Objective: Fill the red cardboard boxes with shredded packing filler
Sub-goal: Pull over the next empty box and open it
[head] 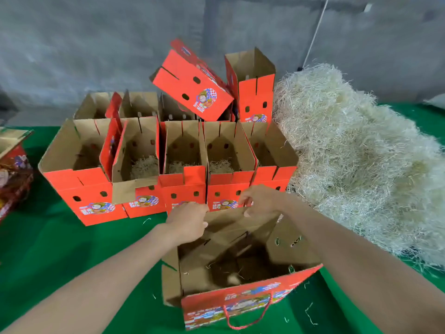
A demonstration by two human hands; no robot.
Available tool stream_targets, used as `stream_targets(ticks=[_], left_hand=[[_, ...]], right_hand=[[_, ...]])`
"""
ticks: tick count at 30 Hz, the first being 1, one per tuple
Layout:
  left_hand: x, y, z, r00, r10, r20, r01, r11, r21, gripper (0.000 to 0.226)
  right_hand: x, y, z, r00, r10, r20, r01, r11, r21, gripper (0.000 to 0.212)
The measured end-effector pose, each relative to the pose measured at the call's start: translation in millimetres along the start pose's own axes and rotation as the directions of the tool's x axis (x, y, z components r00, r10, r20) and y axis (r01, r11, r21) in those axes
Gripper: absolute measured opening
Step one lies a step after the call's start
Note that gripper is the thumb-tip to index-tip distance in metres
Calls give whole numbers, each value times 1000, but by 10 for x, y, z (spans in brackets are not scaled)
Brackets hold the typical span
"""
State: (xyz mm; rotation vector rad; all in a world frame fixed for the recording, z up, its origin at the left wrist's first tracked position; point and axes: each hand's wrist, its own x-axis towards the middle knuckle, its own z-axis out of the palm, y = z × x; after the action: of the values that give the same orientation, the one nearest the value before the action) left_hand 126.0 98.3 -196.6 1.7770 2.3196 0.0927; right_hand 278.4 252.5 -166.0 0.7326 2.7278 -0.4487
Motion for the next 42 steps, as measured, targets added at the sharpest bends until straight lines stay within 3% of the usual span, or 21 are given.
stream_targets(ticks=[5, 10, 12, 15, 18, 20, 23, 26, 29, 35, 38, 40, 42], left_hand=[[199, 514, 76, 998, 27, -60, -24, 998, 54, 31], [376, 938, 140, 992, 22, -127, -17, 999, 43, 35], [440, 1087, 161, 988, 3, -157, -2, 1000, 10, 41], [546, 1347, 163, 971, -28, -239, -14, 985, -171, 44], [682, 1685, 120, 923, -46, -383, -108, 922, -372, 34], [782, 1936, 110, 909, -4, -416, -182, 895, -407, 30], [939, 2241, 134, 917, 33, -397, -222, 871, -439, 30], [1120, 2385, 142, 930, 16, -366, -202, 857, -475, 31], [1294, 2430, 110, 938, -28, -344, -161, 847, -507, 31], [1595, 2441, 104, 957, -66, -283, -79, 877, -473, 35], [1762, 2444, 150, 969, -94, -226, -23, 884, -467, 39], [1882, 2464, 186, 974, -118, -193, 12, 879, -478, 41], [1996, 2496, 215, 978, -144, -151, 45, 854, -519, 48]], right_hand=[[-163, 504, 124, 1000, 12, -6, -12, 995, -96, 13], [-241, 555, 214, 990, -36, -133, 29, 998, -50, 8], [-325, 609, 243, 980, -64, -186, 66, 998, 4, 18], [-549, 945, 163, 910, -57, -410, 139, 975, 173, 33], [-842, 1601, -8, 825, 119, -553, 68, 949, 307, 37], [-1025, 2163, -45, 821, 284, -495, -166, 949, 269, 42], [-1192, 2878, 170, 849, 439, -295, -415, 899, 143, 75], [-1133, 3206, 585, 909, 364, -204, -393, 912, -120, 116], [-882, 3226, 855, 939, 270, -215, -326, 898, -296, 129], [-287, 3238, 719, 903, 261, -341, -358, 896, -263, 126], [-64, 3238, 527, 927, 255, -274, -323, 915, -241, 125], [33, 3244, 482, 947, 288, -145, -304, 947, -106, 109], [48, 3244, 425, 953, 295, -64, -286, 951, 118, 69]])
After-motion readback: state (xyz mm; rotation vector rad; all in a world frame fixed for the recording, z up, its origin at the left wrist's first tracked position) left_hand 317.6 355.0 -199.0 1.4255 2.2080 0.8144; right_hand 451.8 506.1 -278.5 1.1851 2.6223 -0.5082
